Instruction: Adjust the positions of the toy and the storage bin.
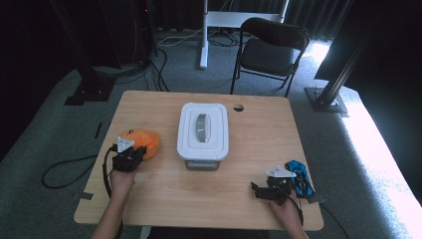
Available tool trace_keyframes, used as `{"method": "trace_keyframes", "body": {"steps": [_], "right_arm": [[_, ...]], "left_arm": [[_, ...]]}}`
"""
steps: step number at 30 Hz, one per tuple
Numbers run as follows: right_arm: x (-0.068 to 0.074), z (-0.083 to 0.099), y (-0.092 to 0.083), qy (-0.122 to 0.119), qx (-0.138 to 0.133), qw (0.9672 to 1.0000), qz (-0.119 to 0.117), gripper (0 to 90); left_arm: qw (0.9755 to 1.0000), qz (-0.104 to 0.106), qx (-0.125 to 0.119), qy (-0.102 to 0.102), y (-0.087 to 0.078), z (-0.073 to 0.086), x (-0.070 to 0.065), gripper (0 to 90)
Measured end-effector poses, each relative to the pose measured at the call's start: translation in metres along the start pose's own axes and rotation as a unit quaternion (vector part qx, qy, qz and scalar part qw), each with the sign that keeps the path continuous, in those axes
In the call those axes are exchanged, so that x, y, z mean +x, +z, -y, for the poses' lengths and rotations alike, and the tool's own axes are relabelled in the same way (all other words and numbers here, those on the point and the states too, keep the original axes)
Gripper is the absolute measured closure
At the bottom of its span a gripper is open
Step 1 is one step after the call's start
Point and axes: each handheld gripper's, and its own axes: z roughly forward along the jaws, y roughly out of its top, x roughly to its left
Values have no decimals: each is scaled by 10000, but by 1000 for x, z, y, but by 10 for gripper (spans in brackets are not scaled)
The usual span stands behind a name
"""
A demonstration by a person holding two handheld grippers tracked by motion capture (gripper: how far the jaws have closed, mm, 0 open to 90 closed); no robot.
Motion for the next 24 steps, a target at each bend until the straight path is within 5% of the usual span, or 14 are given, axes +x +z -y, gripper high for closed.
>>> {"method": "trace_keyframes", "body": {"steps": [5, 16, 24], "right_arm": [[0, 0, 0, -6, 2, 10000, 0, 128], [0, 0, 0, -7, 1, 10000, -1, 128], [0, 0, 0, -9, 0, 10000, -1, 128]], "left_arm": [[9987, 250, 1, 434, -12, 4, -8, 871], [9973, -199, 702, 123, -39, 20, 27, 862], [9961, -494, 730, -73, -44, 24, 52, 855]]}}
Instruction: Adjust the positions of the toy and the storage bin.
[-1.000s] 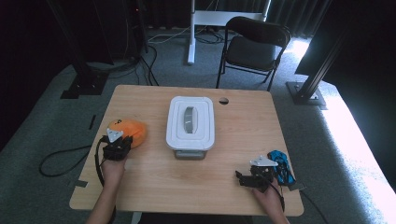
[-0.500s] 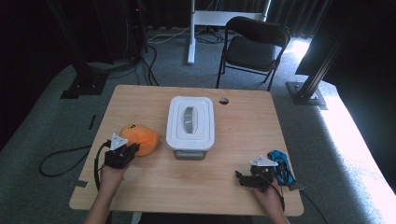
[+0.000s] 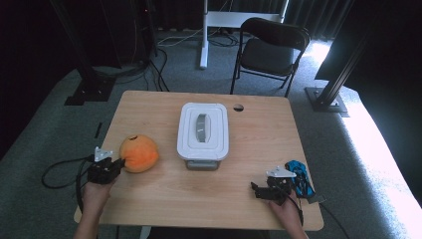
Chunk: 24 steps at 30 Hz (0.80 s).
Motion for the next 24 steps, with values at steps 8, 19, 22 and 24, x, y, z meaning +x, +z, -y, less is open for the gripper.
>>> {"method": "trace_keyframes", "body": {"steps": [8, 19, 22, 24], "right_arm": [[0, 0, 0, 3, 1, 10000, 1, 128], [0, 0, 0, 0, 0, 10000, 2, 128], [0, 0, 0, -1, 0, 10000, 1, 128], [0, 0, 0, 2, 1, 10000, 2, 128]], "left_arm": [[9993, -331, 142, -117, -1, 1, 11, 850], [9987, 39, -360, -349, -22, -10, -4, 390], [9988, 104, -339, -343, -20, -19, -15, 321], [9989, -12, -349, -322, -18, -24, -25, 320]]}}
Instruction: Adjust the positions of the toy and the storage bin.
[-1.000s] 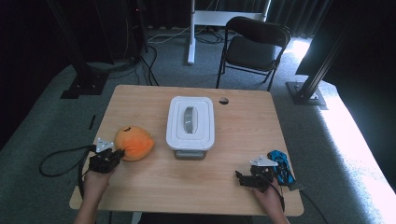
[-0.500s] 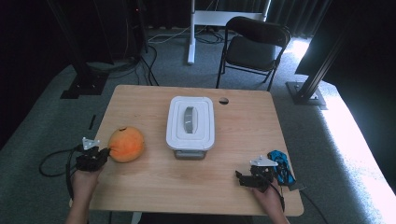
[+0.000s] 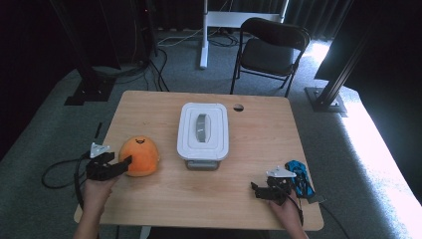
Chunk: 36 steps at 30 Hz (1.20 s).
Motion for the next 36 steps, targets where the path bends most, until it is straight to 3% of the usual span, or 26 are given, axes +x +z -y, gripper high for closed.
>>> {"method": "trace_keyframes", "body": {"steps": [3, 6, 9, 15, 17, 18, 23, 28, 33, 36], "right_arm": [[0, 0, 0, 0, 0, 10000, 0, 128], [0, 0, 0, 0, 0, 10000, -1, 128], [0, 0, 0, -2, -2, 10000, 0, 128], [0, 0, 0, 1, 0, 10000, 0, 128], [0, 0, 0, 0, 0, 10000, 0, 128], [0, 0, 0, -2, -1, 10000, 0, 128], [0, 0, 0, 1, 0, 10000, 0, 128], [0, 0, 0, 0, -1, 10000, 0, 128], [0, 0, 0, 0, -1, 10000, 1, 128], [0, 0, 0, 1, -1, 10000, 1, 128]], "left_arm": [[10000, -15, 26, 13, 4, -5, -14, 288], [9997, -130, 161, 151, 12, -6, -25, 287], [9993, -105, 332, 114, 22, -2, -29, 287], [9966, -394, 602, 407, 43, 16, -31, 262], [9962, -437, 540, 521, 47, 23, -29, 313], [9964, -417, 466, 572, 48, 25, -28, 383], [9980, -429, 137, 446, 41, 25, -22, 708], [9986, -413, -192, 283, 35, 10, -10, 773], [9984, -438, -252, 251, 36, -13, 8, 774], [9972, -520, -353, 401, 39, -23, 17, 774]]}}
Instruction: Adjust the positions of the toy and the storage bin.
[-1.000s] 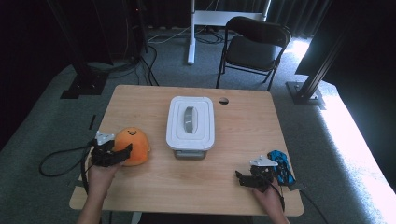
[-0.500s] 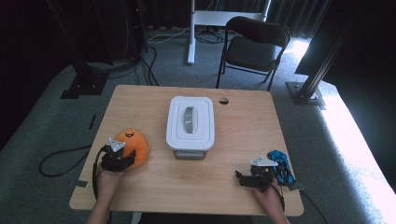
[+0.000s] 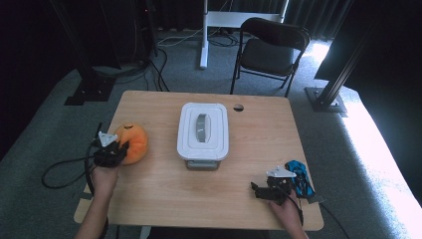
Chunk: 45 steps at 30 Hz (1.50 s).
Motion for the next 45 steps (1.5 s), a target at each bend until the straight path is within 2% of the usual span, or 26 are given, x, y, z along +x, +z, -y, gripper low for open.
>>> {"method": "trace_keyframes", "body": {"steps": [2, 3, 5, 7, 9, 10, 12, 15, 17, 20, 21, 22, 23, 25, 26, 29, 30, 31, 32, 33, 34, 35, 36, 38, 43, 45], "right_arm": [[0, 0, 0, 0, 0, 10000, 0, 128], [0, 0, 0, 1, 1, 10000, 0, 128], [0, 0, 0, 2, 1, 10000, 0, 128], [0, 0, 0, 2, 1, 10000, 0, 128], [0, 0, 0, 2, 0, 10000, 0, 128], [0, 0, 0, 0, 0, 10000, -1, 128], [0, 0, 0, -1, -1, 10000, 0, 128], [0, 0, 0, -3, -1, 10000, 1, 128], [0, 0, 0, -2, 0, 10000, -1, 128], [0, 0, 0, 1, 1, 10000, 0, 128], [0, 0, 0, -1, 2, 10000, 0, 128], [-1, 0, 0, -15, 9, 10000, -15, 127], [-1, -1, 1, -1, 10, 10000, -5, 127], [-2, -1, 1, 33, 12, 10000, 37, 122], [-2, -2, 2, 37, 21, 10000, 38, 117], [-2, -4, 4, 78, 28, 9999, 78, 112], [-2, -4, 5, 97, 23, 9999, 99, 112], [-2, -5, 5, 116, 27, 9999, 118, 112], [-1, -6, 5, 127, 29, 9998, 129, 112], [-1, -6, 6, 142, 35, 9998, 136, 112], [-1, -7, 7, 154, 33, 9998, 148, 112], [-1, -9, 8, 166, 51, 9997, 154, 112], [-1, -11, 9, 203, -15, 9997, 138, 112], [0, -16, 10, 240, -103, 9996, 143, 112], [2, -32, 16, 232, -262, 9989, 313, 112], [2, -40, 19, 279, -328, 9985, 331, 112]], "left_arm": [[9998, 106, -176, 25, 4, -3, 6, 772], [9999, 48, -143, 20, 7, -4, 8, 772], [9998, 125, -175, -32, 12, -3, 12, 771], [9999, 138, 15, -28, 22, 1, 13, 769], [9992, 152, 364, 24, 35, 8, 12, 758], [9994, 164, 303, 37, 38, 13, 11, 736], [9996, 135, 234, -88, 38, 14, 12, 717], [9996, 74, 274, -72, 37, 10, 12, 624], [9992, 201, 307, -157, 36, 6, 13, 521], [9991, 238, 263, -244, 32, 2, 15, 401], [9982, 463, 181, -349, 27, 0, 17, 401], [9979, 538, 154, -334, 24, -2, 16, 287], [9980, 532, 142, -313, 22, -3, 14, 276], [9979, 595, 139, -203, 17, -6, 10, 164], [9980, 597, 118, -166, 16, -6, 8, 141], [9968, 785, 11, -158, 12, -11, -1, 73], [9962, 856, 8, -147, 12, -12, -4, 2], [9952, 973, 1, -142, 12, -12, -8, 2], [9952, 973, 1, -142, 12, -12, -8, 2], [9943, 1060, 57, 23, 13, -13, -19, 2], [9947, 1014, 84, 121, 16, -12, -26, 3], [9940, 1030, 122, 337, 19, -11, -35, 3], [9935, 1052, 158, 409, 21, -10, -39, 3], [9908, 1267, 189, 440, 26, -8, -50, 3], [9898, 1309, 158, 540, 37, -8, -68, 3], [9903, 1240, 200, 594, 42, -8, -73, 3]]}}
